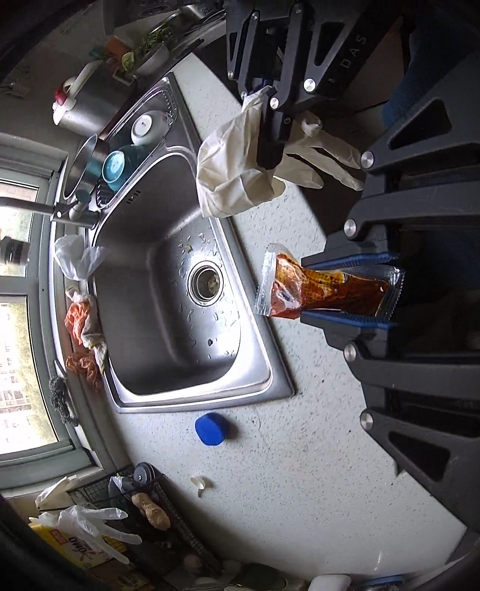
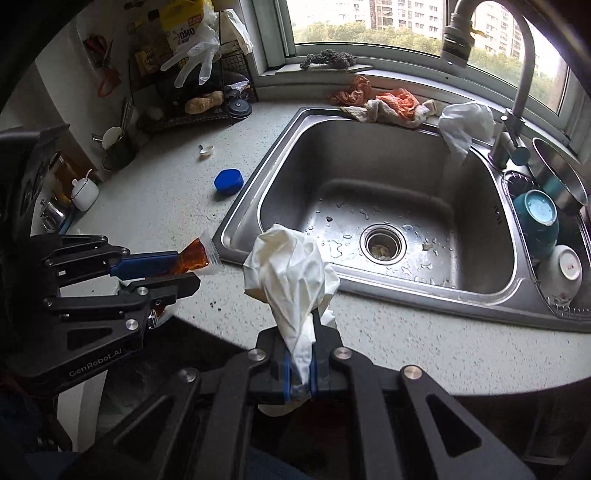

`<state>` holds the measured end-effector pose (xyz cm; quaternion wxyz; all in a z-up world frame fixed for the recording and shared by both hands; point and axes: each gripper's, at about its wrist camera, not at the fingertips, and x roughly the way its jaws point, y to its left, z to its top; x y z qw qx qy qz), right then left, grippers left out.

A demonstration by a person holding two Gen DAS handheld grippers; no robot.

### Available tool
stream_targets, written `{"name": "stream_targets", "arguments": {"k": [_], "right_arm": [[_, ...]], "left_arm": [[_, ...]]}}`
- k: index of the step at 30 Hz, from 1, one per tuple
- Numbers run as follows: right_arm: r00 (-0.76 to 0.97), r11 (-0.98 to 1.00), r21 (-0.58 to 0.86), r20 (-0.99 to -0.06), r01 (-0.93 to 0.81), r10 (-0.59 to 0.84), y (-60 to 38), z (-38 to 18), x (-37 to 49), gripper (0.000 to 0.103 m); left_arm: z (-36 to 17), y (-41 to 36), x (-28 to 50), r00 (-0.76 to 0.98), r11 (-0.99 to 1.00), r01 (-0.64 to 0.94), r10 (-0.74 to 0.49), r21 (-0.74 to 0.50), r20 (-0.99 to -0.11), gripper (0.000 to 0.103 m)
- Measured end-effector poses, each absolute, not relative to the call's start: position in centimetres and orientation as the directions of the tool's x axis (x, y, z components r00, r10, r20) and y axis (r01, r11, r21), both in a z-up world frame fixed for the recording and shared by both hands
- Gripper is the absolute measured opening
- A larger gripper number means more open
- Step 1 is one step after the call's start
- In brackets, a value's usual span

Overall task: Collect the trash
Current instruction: 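Carry the sauce packet and glove down from the counter to the red bin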

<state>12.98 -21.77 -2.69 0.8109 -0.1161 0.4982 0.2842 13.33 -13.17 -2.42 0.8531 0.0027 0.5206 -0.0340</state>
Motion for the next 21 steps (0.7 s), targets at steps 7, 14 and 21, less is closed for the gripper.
{"name": "stream_targets", "arguments": {"k": [7,14,21], "right_arm": [[0.36,0.835,0.094,-0.872,-0.542,0.332,-27.4,-3.8,8.6,0.006],[0.353,0.887,0.113,-0.889,-0.448,0.291,-32.4,-6.2,6.3,0.006],[0.33,0.93,0.1,-0.917,-0.355,0.224,-35.3,-9.8,5.4,0.006]], "left_arm": [[-3.6,-19.8,9.7,0.441,0.993,0.103,-0.094,-0.054,-0.893,0.02],[-6.8,-24.2,8.9,0.388,0.983,0.172,-0.127,-0.063,-0.913,0.02],[-11.1,-26.3,9.0,0.319,0.977,0.21,-0.112,-0.045,-0.941,0.021]]}}
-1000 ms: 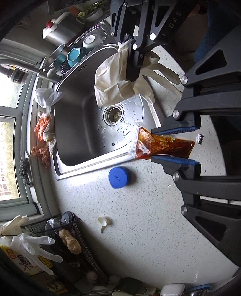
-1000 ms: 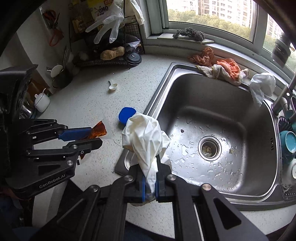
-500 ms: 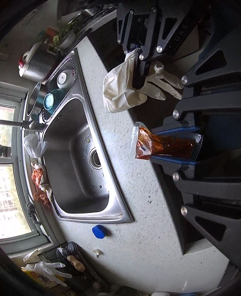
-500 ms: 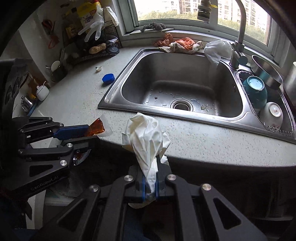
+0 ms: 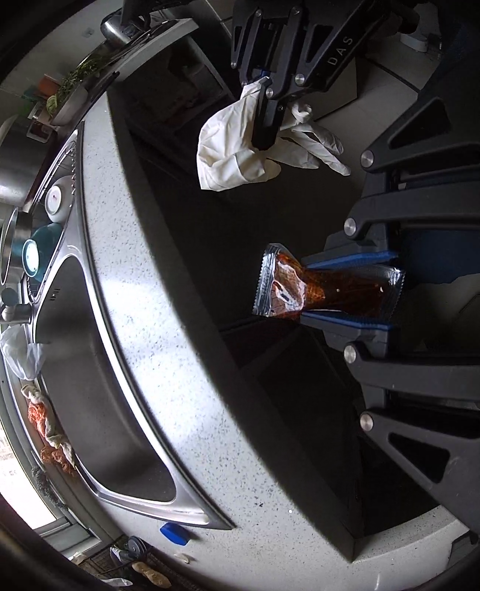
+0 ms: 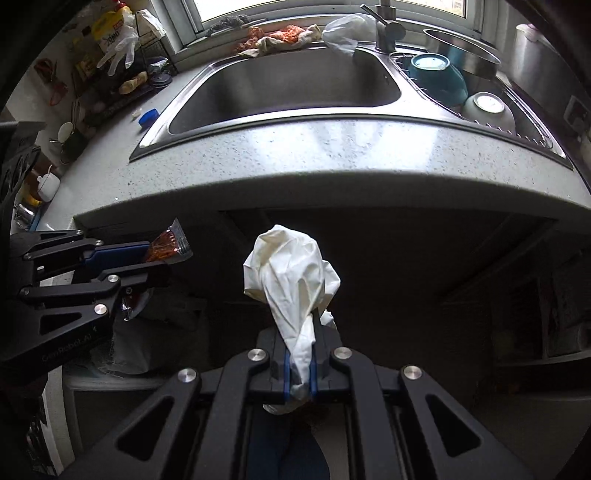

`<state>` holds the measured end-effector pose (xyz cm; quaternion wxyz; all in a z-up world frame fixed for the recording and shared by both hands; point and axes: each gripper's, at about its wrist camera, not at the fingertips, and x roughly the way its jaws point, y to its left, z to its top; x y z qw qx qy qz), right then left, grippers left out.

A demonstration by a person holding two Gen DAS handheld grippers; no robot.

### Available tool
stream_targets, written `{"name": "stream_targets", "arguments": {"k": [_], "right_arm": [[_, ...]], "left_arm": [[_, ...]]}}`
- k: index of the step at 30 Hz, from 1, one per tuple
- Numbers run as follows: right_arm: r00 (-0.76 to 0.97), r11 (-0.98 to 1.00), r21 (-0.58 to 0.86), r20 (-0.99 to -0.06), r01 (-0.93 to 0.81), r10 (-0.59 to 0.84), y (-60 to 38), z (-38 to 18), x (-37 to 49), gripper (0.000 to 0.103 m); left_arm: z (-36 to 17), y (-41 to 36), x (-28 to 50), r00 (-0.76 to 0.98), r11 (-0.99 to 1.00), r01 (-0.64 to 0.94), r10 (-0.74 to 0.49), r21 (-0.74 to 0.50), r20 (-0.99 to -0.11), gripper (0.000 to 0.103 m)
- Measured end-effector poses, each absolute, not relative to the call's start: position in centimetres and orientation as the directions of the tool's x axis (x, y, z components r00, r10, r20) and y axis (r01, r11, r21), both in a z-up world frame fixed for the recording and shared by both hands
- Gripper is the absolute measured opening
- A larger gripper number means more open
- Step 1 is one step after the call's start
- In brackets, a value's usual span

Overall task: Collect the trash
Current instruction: 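Carry the sauce packet and glove down from the counter to the red bin, then open the left tool to drop the sauce packet while the right drops the glove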

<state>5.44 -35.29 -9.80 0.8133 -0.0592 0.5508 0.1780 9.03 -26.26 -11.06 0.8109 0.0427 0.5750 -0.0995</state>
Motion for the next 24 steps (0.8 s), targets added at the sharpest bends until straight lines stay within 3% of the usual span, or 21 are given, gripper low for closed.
{"name": "stream_targets", "arguments": {"k": [9,18,24], "right_arm": [[0.302,0.937,0.121,-0.926,-0.328,0.226,-35.6,-16.9,4.8,0.006],[0.294,0.96,0.105,-0.938,-0.26,0.182,-36.7,-27.9,4.9,0.006],[0.305,0.962,0.047,-0.943,-0.269,0.132,-37.0,-33.4,5.2,0.006]], "left_arm": [[-19.5,-26.8,9.1,0.3,0.964,0.253,-0.154,-0.077,-0.942,0.022],[-33.5,-26.2,10.9,0.249,0.964,0.244,-0.165,-0.103,-0.954,0.023],[-39.8,-26.6,12.2,0.233,0.962,0.249,-0.17,-0.11,-0.957,0.024]]}}
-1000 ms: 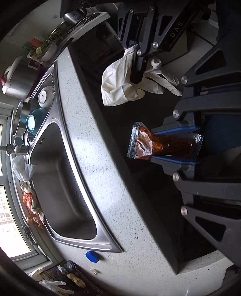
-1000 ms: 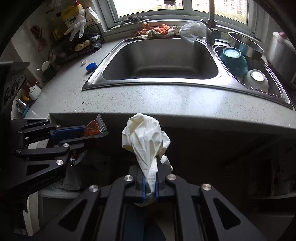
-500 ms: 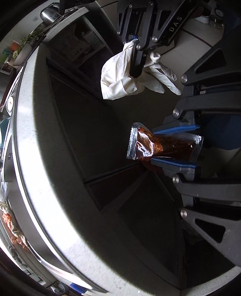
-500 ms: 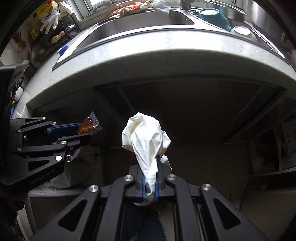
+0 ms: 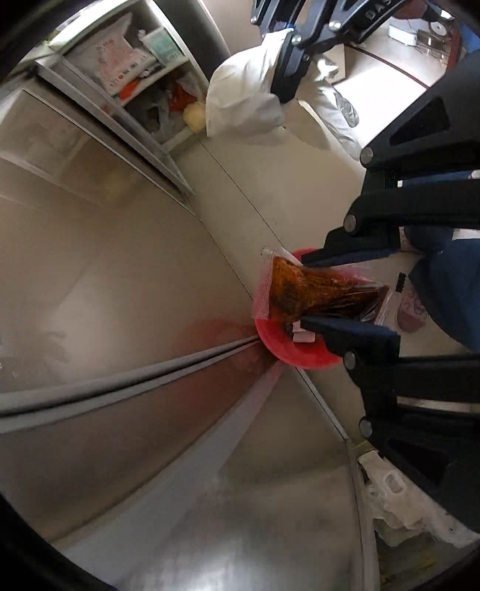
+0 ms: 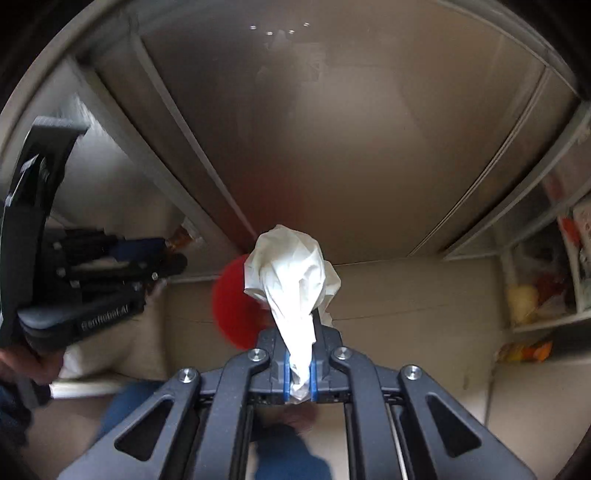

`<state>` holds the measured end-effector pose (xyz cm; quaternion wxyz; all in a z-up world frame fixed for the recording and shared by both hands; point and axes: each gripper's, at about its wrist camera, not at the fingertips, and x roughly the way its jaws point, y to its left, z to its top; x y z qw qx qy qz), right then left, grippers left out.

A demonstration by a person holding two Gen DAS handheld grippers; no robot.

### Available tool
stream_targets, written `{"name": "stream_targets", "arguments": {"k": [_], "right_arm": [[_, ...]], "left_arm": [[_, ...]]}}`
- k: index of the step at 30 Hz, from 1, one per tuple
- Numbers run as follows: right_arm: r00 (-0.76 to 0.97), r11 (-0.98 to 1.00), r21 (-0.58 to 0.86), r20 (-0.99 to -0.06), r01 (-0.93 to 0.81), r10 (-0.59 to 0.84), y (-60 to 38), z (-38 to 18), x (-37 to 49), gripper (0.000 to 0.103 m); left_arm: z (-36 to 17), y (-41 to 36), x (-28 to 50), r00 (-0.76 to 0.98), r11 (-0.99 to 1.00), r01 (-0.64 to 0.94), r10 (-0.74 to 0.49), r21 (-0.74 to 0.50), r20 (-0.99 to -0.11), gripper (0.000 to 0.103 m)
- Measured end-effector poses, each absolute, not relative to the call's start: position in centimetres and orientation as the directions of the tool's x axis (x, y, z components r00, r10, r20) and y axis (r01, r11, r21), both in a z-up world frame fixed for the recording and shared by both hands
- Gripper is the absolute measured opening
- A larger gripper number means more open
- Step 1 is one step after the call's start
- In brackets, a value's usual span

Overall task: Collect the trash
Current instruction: 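Open the left tool to drop the sauce packet while the right drops the glove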

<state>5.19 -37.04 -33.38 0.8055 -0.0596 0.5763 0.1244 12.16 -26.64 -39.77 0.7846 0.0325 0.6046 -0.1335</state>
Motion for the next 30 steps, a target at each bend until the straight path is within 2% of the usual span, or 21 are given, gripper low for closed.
{"name": "stream_targets", "arguments": {"k": [4,6,8,11,18,21,30], "right_arm": [[0.28,0.968,0.076,-0.949,-0.241,0.144,-37.9,-35.8,5.5,0.006],[0.27,0.969,0.084,-0.952,-0.232,0.147,-38.2,-36.5,5.5,0.006],[0.265,0.97,0.078,-0.954,-0.229,0.14,-38.1,-36.8,5.7,0.006],[0.258,0.971,0.078,-0.956,-0.227,0.137,-37.6,-36.8,5.5,0.006],[0.245,0.961,0.092,-0.957,-0.262,0.158,-35.8,-36.0,6.1,0.006],[0.241,0.952,0.102,-0.954,-0.287,0.175,-35.0,-35.8,6.6,0.006],[0.225,0.912,0.114,-0.95,-0.395,0.216,-31.6,-37.9,7.3,0.006]], "left_arm": [[-41.7,-26.8,12.4,0.241,0.96,0.259,-0.168,-0.103,-0.956,0.036],[-42.1,-26.9,12.6,0.243,0.961,0.256,-0.169,-0.105,-0.955,0.048],[-42.4,-26.8,12.6,0.241,0.963,0.243,-0.177,-0.117,-0.954,0.071],[-42.3,-26.2,12.5,0.259,0.971,0.215,-0.157,-0.101,-0.953,0.085],[-40.8,-24.0,11.4,0.25,0.977,0.191,-0.142,-0.095,-0.958,0.091],[-40.4,-23.0,11.0,0.253,0.98,0.172,-0.142,-0.099,-0.957,0.103],[-41.0,-19.2,9.7,0.266,0.994,0.091,-0.075,-0.053,-0.961,0.103]]}}
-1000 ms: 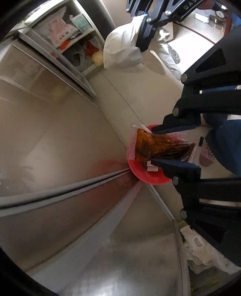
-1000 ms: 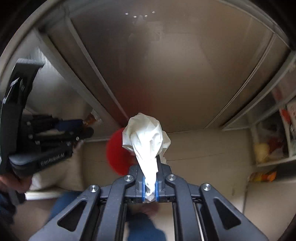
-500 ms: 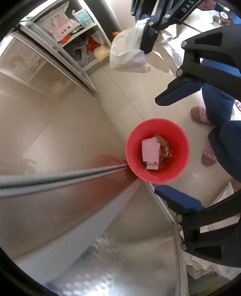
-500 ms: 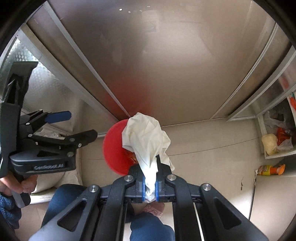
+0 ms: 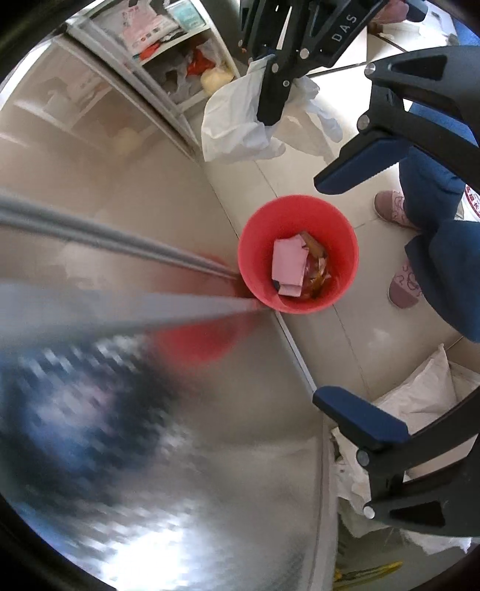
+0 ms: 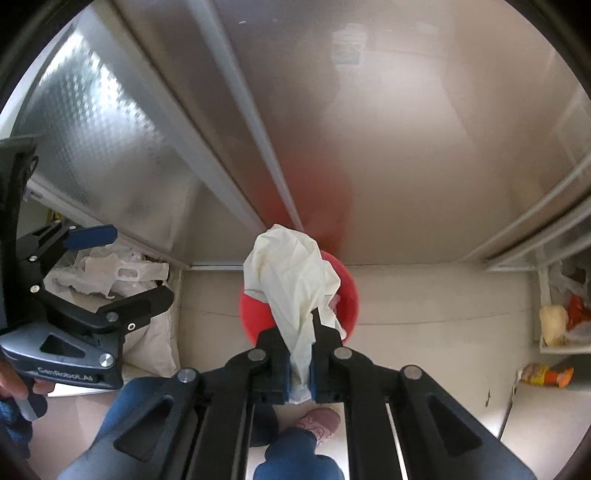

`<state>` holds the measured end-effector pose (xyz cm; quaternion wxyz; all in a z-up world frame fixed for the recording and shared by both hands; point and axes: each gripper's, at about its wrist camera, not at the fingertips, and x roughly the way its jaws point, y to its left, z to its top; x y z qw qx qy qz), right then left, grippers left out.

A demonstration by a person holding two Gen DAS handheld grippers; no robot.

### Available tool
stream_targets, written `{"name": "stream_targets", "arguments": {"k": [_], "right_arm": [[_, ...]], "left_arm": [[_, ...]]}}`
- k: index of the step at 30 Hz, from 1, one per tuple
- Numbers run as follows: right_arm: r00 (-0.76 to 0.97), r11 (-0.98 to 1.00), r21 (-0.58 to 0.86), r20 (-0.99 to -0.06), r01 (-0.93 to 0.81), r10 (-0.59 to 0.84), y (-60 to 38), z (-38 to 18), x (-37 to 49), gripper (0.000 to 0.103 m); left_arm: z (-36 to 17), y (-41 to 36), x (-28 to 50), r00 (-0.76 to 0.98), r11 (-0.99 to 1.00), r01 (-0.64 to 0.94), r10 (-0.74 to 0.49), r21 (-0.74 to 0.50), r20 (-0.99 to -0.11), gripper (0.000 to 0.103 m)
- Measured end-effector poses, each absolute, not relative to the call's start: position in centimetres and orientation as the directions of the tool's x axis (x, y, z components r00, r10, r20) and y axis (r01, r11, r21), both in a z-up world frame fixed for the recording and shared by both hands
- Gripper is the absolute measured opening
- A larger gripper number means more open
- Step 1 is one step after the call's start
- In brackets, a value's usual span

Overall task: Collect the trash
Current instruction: 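Raise both open tools back up to the counter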

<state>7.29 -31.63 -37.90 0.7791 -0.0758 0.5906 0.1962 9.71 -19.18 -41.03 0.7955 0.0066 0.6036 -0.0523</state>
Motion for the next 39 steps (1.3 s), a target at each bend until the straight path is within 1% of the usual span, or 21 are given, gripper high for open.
{"name": "stream_targets", "arguments": {"k": [7,8,9,11,13,14,15,17,19,21,23,26,29,34,36,39], "right_arm": [[0.252,0.895,0.069,-0.947,-0.441,0.197,-29.5,-40.5,7.5,0.007],[0.262,0.895,0.049,-0.948,-0.443,0.182,-29.1,-40.6,7.4,0.013],[0.268,0.897,0.028,-0.95,-0.442,0.162,-29.0,-40.8,7.4,0.027],[0.266,0.9,0.016,-0.953,-0.436,0.146,-28.6,-41.1,7.0,0.047],[0.262,0.903,0.025,-0.953,-0.429,0.151,-28.9,-40.7,6.9,0.05],[0.259,0.904,0.021,-0.955,-0.427,0.144,-29.0,-40.5,6.8,0.056],[0.254,0.905,0.024,-0.956,-0.424,0.144,-29.2,-40.1,6.7,0.059],[0.248,0.91,0.03,-0.958,-0.415,0.144,-29.5,-38.8,6.5,0.059],[0.251,0.913,0.034,-0.957,-0.406,0.147,-30.0,-36.6,6.2,0.06],[0.272,0.915,0.028,-0.951,-0.402,0.148,-30.5,-34.0,5.8,0.065],[0.291,0.917,0.022,-0.945,-0.399,0.15,-31.1,-31.1,5.4,0.067],[0.302,0.918,0.03,-0.94,-0.395,0.161,-31.2,-27.1,4.7,0.07],[0.313,0.916,0.034,-0.934,-0.4,0.171,-30.8,-23.5,4.1,0.076],[0.332,0.909,0.036,-0.924,-0.416,0.188,-30.8,-17.3,3.4,0.08],[0.351,0.905,0.027,-0.916,-0.425,0.192,-30.7,-15.0,3.1,0.086],[0.37,0.891,0.023,-0.905,-0.454,0.211,-30.2,-12.3,2.9,0.091]], "left_arm": [[-43.0,-17.4,8.7,0.262,0.996,0.073,-0.064,-0.047,-0.963,0.103],[-43.2,-17.3,8.6,0.262,0.996,0.073,-0.062,-0.044,-0.963,0.103],[-43.4,-17.2,8.5,0.258,0.997,0.074,-0.057,-0.039,-0.964,0.103],[-43.5,-17.3,8.4,0.249,0.996,0.083,-0.045,-0.025,-0.968,0.103],[-43.1,-17.3,8.1,0.25,0.996,0.091,-0.048,-0.026,-0.967,0.103],[-42.8,-17.2,8.0,0.25,0.996,0.088,-0.049,-0.028,-0.967,0.103],[-42.5,-17.1,7.9,0.249,0.996,0.084,-0.053,-0.032,-0.967,0.103],[-41.4,-17.0,7.7,0.246,0.996,0.075,-0.059,-0.042,-0.967,0.103],[-39.5,-17.1,7.4,0.257,0.996,0.071,-0.072,-0.056,-0.964,0.103],[-37.1,-17.3,7.0,0.269,0.995,0.07,-0.081,-0.065,-0.96,0.103],[-34.6,-17.5,6.6,0.283,0.996,0.071,-0.079,-0.062,-0.956,0.103],[-30.2,-17.9,6.0,0.303,0.996,0.067,-0.077,-0.06,-0.95,0.103],[-25.6,-18.1,5.5,0.331,0.996,0.052,-0.084,-0.071,-0.94,0.103],[-18.4,-18.5,4.2,0.378,0.998,0.032,-0.056,-0.047,-0.924,0.103],[-16.0,-18.5,3.8,0.393,0.999,0.017,-0.038,-0.034,-0.919,0.103],[-12.9,-18.0,3.3,0.413,1.0,-0.021,-0.009,-0.019,-0.911,0.103]]}}
